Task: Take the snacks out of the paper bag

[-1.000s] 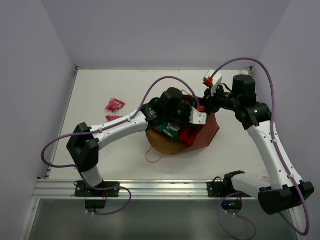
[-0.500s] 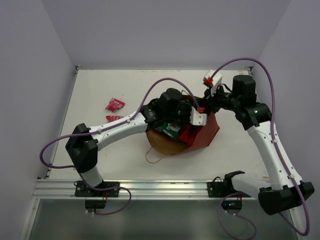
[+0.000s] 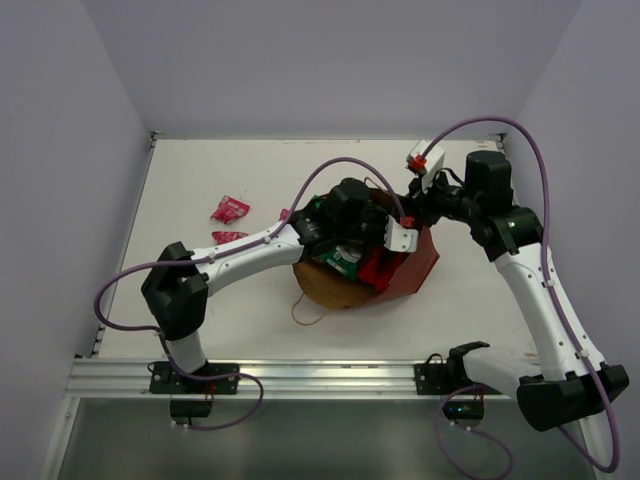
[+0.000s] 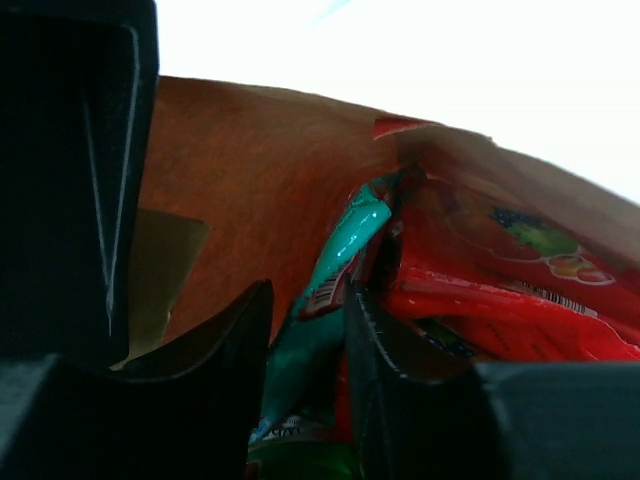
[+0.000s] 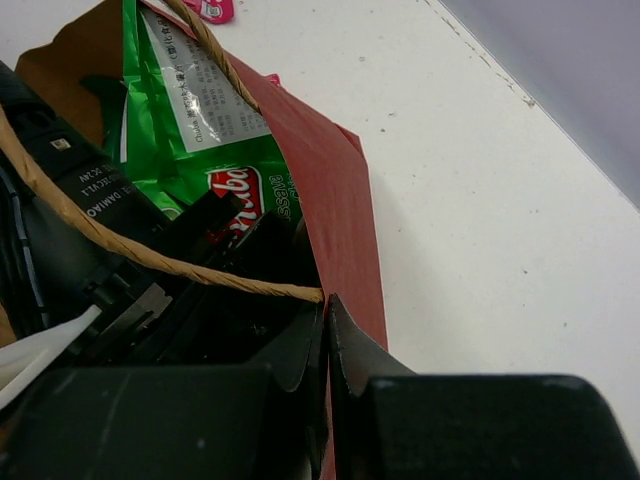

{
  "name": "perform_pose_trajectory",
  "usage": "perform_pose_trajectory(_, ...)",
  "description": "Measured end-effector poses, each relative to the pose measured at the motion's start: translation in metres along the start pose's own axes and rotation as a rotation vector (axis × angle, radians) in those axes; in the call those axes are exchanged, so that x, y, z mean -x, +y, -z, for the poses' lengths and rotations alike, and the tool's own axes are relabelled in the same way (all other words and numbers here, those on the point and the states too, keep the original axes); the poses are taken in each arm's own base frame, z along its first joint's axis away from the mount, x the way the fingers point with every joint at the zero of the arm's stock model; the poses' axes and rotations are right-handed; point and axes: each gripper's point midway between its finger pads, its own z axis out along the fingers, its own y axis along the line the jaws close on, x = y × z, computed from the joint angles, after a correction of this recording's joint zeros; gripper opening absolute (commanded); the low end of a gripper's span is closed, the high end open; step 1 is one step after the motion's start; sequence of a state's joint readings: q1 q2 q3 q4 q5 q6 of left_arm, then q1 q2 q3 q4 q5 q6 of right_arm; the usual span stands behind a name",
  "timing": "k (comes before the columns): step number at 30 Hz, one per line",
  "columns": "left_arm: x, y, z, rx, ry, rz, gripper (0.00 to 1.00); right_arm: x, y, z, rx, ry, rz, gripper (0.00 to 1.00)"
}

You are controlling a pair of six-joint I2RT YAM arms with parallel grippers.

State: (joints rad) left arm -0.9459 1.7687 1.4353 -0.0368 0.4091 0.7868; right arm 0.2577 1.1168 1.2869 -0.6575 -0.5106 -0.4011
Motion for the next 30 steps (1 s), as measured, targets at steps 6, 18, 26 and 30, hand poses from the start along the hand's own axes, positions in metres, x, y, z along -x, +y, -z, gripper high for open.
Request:
perform_pose_trajectory(6,-0.002,0.001,-0.006,-0.001,-0.003,0.000,0.28,0.000,0.000,-0.001,-0.001,-0.002,0.001,0.00)
perform_pose_trajectory(18,-0.003,0.001,-0.010,0.000,-0.005,0.016,0.01,0.000,-0.002,-0.001,-0.008,0.000,-0.002,0.00)
perform_pose_trajectory(26,0.000,0.000,-0.002,-0.002,0.007,0.054,0.01,0.000,-0.003,0.000,-0.024,-0.010,0.004,0.00)
perform_pose_trajectory(30,0.008,0.004,0.011,0.015,0.012,0.076,0.00,0.001,-0.001,-0.003,-0.022,-0.017,0.003,0.00)
